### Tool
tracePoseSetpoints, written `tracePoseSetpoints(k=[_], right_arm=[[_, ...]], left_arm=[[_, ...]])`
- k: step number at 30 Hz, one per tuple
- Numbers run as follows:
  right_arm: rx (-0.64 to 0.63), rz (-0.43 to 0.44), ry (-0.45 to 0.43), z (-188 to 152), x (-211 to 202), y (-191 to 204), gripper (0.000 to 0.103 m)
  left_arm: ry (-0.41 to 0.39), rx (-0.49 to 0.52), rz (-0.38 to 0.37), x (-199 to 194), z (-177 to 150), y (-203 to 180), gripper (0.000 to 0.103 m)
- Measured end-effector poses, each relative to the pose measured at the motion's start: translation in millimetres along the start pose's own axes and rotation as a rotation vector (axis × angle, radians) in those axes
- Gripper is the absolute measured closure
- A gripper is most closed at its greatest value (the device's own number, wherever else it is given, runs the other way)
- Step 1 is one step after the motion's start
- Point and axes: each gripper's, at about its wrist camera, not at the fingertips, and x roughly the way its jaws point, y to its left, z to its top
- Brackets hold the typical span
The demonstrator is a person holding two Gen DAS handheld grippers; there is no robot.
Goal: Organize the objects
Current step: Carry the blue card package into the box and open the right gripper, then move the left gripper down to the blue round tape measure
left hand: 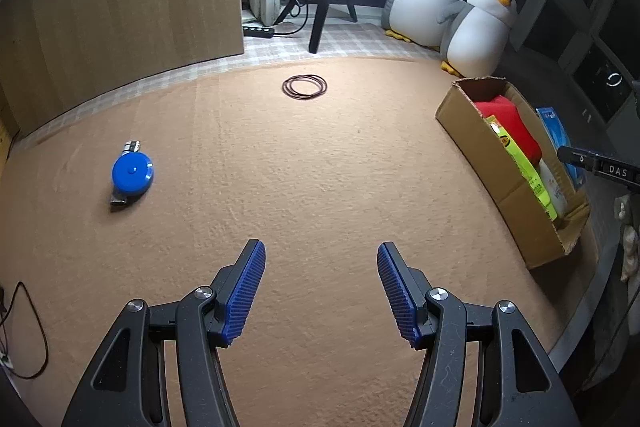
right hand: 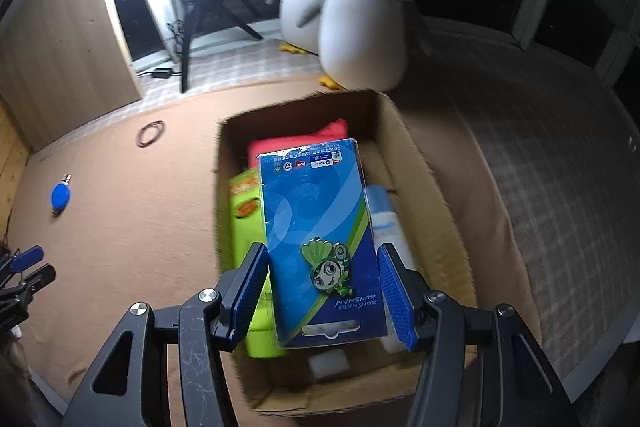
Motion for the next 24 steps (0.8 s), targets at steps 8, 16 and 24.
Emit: tracePoseSetpoints(k=[8, 16, 24], right_arm=[[0.035, -0.026, 0.017, -5.7, 6.6, -17.0, 0.05], [0.054, -0.029, 0.015, -4.9, 6.6, -15.8, 0.05], [0.032, 0.042, -0.021, 0.2, -8.3, 14.1, 0.05]], left_arm=[[0.002, 0.003, 0.005, 2.7, 0.7, -4.4, 0.04], [-0.003, -0.014, 0.015, 2.3, 0.6, 5.6, 0.037], [-0.021, -0.077, 0.072, 2.3, 9.4, 45.6, 0.037]])
